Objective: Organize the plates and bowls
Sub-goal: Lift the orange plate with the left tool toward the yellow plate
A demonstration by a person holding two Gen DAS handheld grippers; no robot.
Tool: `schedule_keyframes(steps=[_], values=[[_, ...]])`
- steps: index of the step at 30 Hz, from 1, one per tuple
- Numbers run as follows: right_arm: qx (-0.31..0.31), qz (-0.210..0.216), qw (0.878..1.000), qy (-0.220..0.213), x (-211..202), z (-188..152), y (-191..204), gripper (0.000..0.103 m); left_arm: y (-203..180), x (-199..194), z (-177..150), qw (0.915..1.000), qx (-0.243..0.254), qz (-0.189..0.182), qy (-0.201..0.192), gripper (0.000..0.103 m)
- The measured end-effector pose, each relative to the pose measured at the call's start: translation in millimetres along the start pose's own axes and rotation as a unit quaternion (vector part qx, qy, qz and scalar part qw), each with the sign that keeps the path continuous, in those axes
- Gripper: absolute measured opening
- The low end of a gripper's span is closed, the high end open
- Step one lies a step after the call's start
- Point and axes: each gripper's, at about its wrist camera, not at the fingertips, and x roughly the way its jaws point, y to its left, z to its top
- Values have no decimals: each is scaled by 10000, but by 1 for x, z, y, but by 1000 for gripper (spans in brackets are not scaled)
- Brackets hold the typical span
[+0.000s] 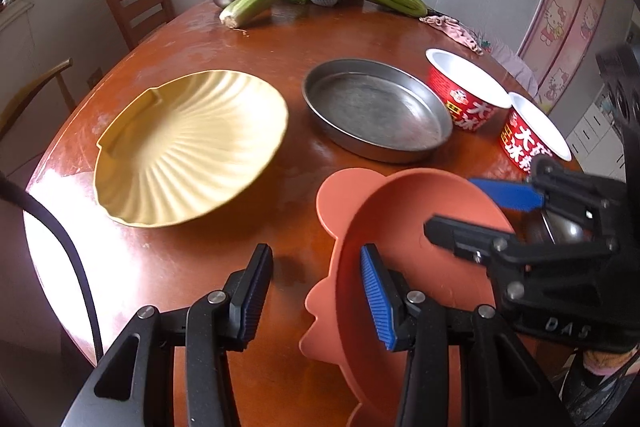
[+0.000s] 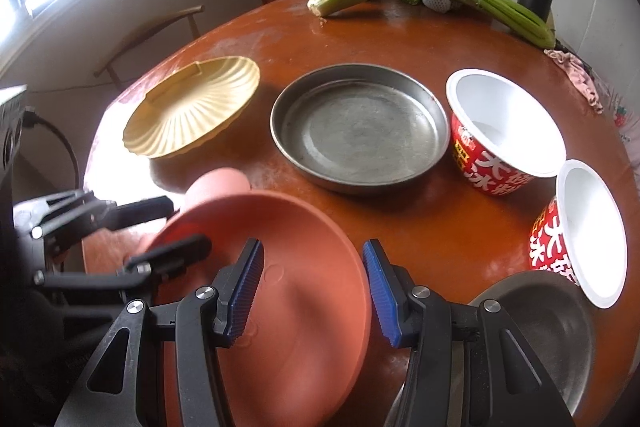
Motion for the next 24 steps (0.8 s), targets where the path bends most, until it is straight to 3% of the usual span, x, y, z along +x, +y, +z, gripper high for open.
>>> schedule_keyframes(steps=[9,17,21,24], values=[[-56,132,9999,46,4,-2,11,54,16,7,17,9998,-53,189,-103,46],[-83,184,9997,113,6,-4,18,54,19,-4,15,9996,-103,117,-238,46],[-75,181,9997,134,8,-5,19,54,23,-17,6,9993,-187,135,-303,57],[-76,196,9997,129,8,-5,20,54,31,-23,-2,9989,-308,215,-279,57]])
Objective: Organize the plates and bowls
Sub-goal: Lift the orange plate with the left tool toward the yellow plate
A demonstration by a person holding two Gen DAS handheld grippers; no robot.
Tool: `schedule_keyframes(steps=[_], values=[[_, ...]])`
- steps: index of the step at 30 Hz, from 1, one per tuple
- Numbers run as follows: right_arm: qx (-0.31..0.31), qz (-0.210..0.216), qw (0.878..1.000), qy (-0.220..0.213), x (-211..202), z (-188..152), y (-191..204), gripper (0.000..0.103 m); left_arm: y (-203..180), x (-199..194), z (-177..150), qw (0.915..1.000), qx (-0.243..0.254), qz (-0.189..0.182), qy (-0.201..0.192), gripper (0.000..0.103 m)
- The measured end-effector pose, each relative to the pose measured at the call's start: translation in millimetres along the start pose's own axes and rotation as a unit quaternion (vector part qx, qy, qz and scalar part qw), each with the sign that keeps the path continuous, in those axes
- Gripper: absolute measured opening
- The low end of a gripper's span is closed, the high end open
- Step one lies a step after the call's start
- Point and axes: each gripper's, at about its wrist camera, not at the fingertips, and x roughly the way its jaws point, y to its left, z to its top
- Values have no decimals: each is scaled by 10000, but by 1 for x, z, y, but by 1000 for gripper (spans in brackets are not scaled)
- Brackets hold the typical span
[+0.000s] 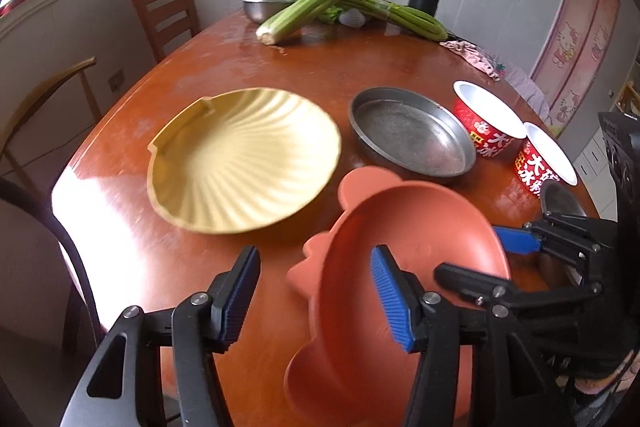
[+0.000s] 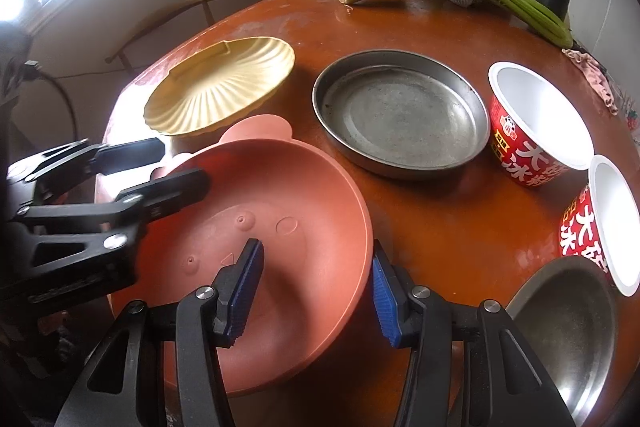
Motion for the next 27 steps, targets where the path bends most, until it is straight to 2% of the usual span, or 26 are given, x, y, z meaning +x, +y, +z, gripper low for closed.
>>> schedule_keyframes(steps=[4,10,11,13,17,27], values=[[-1,15,10000,17,1,-3,4,54,11,-3,-11,9995,-275,106,112,57],[14,62,10000,20,0,-8,8,53,10,-3,-23,9991,-350,10,235,57],[12,80,10000,18,-1,-9,8,53,8,-3,-24,9991,-351,8,227,57],[22,96,10000,6,-1,-12,9,53,4,-4,-26,9992,-321,-69,211,46],[50,77,10000,-20,-3,-15,10,55,0,-4,-28,9995,-265,-12,165,45],[104,54,9999,-103,-16,-21,12,55,1,-13,-24,9993,-324,-197,48,45]])
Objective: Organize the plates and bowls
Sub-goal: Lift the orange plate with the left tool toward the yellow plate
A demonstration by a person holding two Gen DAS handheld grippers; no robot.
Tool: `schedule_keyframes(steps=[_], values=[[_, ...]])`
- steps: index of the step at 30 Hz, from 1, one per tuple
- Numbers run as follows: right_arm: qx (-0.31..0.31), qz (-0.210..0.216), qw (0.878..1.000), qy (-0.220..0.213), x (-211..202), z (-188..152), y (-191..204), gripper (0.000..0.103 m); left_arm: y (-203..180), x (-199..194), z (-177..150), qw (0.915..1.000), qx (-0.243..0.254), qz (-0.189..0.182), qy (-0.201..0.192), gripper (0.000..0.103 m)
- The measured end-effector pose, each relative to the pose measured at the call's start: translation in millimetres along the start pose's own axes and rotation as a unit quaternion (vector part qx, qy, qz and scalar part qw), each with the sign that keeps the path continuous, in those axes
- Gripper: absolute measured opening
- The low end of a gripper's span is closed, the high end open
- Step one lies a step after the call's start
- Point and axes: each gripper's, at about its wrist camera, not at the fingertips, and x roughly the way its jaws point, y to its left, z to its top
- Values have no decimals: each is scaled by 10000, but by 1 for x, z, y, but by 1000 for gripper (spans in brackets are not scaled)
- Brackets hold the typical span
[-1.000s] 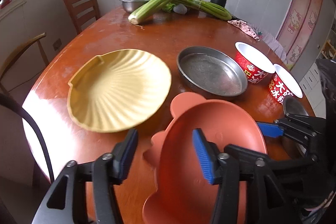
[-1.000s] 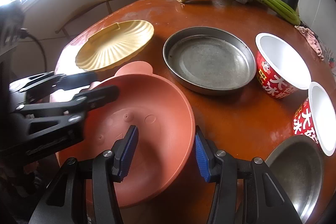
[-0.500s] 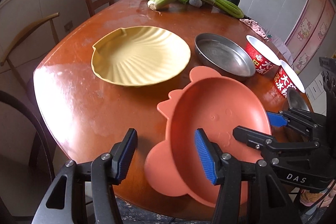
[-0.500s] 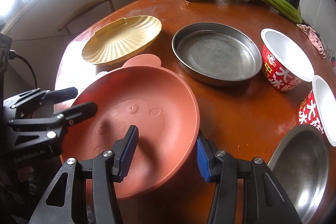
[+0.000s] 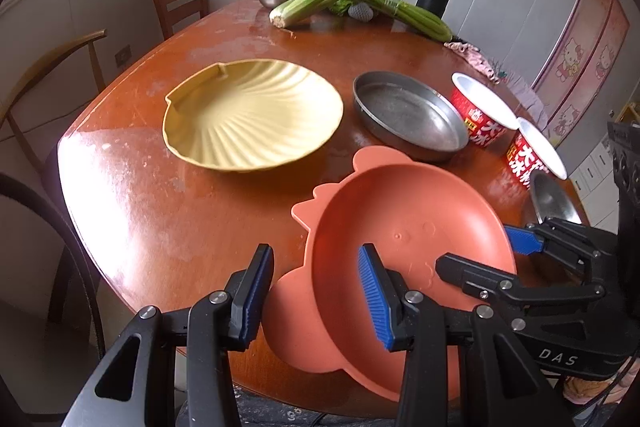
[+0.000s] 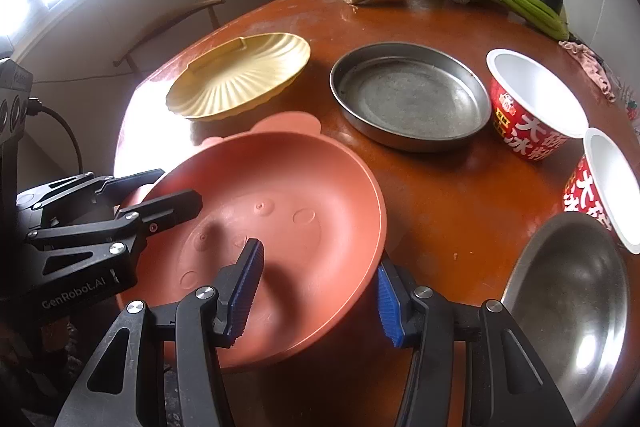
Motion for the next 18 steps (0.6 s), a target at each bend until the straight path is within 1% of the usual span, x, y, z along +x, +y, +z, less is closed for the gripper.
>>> schedule_keyframes(steps=[10,18], values=[[-34,-49,9998,-163,-13,4,8,55,3,-13,7,9998,32,28,-203,44],[-87,-107,9995,-299,-19,20,17,55,11,-22,22,9991,82,43,-403,44]])
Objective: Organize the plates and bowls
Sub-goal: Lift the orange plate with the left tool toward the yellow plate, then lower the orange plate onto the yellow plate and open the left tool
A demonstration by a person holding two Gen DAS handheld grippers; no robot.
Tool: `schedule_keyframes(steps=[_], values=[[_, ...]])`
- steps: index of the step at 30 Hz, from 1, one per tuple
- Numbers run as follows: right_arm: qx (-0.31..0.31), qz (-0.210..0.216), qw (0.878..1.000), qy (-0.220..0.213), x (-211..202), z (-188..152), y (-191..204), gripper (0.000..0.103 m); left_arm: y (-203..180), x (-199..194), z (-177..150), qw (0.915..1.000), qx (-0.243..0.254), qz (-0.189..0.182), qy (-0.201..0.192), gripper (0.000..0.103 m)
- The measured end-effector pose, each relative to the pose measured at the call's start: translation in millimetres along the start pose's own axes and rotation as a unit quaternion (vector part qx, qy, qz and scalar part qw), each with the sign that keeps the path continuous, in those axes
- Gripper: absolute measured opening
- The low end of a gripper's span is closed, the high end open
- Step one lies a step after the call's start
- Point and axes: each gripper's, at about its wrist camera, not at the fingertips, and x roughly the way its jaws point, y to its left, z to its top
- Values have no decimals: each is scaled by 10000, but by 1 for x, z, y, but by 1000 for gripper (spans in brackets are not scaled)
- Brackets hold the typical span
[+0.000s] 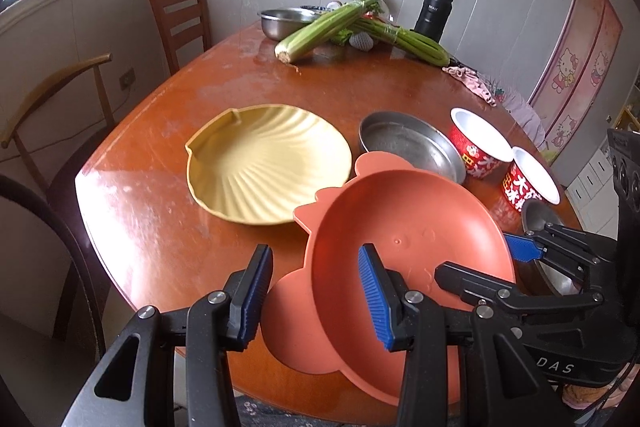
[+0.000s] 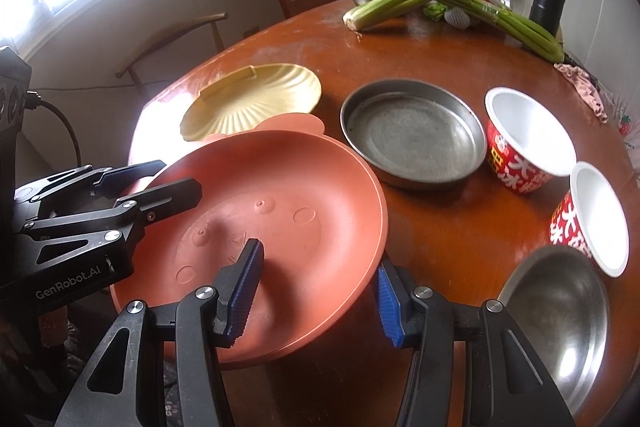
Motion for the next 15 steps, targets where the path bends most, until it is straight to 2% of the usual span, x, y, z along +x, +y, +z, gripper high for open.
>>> schedule_keyframes(steps=[15], values=[[-241,-55,9993,-292,-2,40,23,55,25,-9,26,9996,-39,151,-246,44]])
